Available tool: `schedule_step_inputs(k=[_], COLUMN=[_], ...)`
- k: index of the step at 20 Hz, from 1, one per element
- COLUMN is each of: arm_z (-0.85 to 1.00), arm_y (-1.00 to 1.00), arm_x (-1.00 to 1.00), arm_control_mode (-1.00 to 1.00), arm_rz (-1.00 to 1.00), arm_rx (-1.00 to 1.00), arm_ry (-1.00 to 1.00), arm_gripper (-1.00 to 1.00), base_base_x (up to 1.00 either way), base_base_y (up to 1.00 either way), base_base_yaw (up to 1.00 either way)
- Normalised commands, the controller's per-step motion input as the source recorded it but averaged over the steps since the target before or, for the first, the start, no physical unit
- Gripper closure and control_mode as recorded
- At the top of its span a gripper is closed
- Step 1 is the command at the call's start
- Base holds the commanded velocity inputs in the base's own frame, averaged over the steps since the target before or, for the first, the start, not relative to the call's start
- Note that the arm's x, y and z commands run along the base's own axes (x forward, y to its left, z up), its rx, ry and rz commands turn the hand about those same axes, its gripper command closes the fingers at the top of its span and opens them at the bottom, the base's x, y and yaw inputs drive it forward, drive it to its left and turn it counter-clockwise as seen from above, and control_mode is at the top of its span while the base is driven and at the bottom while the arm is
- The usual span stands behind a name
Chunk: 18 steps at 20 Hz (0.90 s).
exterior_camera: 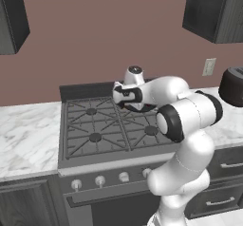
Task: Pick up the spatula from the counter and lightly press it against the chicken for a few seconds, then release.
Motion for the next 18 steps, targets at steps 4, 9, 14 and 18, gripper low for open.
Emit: schedule_step_inputs(k=[4,9,14,18], arm_z=[0.00,0.00,0.00,-0.03], arm_y=[0.00,-0.02,0.00,0.00], arm_x=[0.31,0.33,0.36,0.36], arm_control_mode=[-1.00,-1.00,-1.00,-1.00], arm_rz=[-0.11,-0.08,-0.06,-0.05], arm_rx=[0.06,0.06,0.03,0.01], arm_ry=[0.08,0.08,0.07,0.05], arm_gripper=[1.00,1.00,1.00,1.00], base_base_x=[0.00,0.00,0.00,0.00], base_base_y=[0.00,0.00,0.00,0.00], base_base_yaw=[0.00,0.00,0.00,0.00])
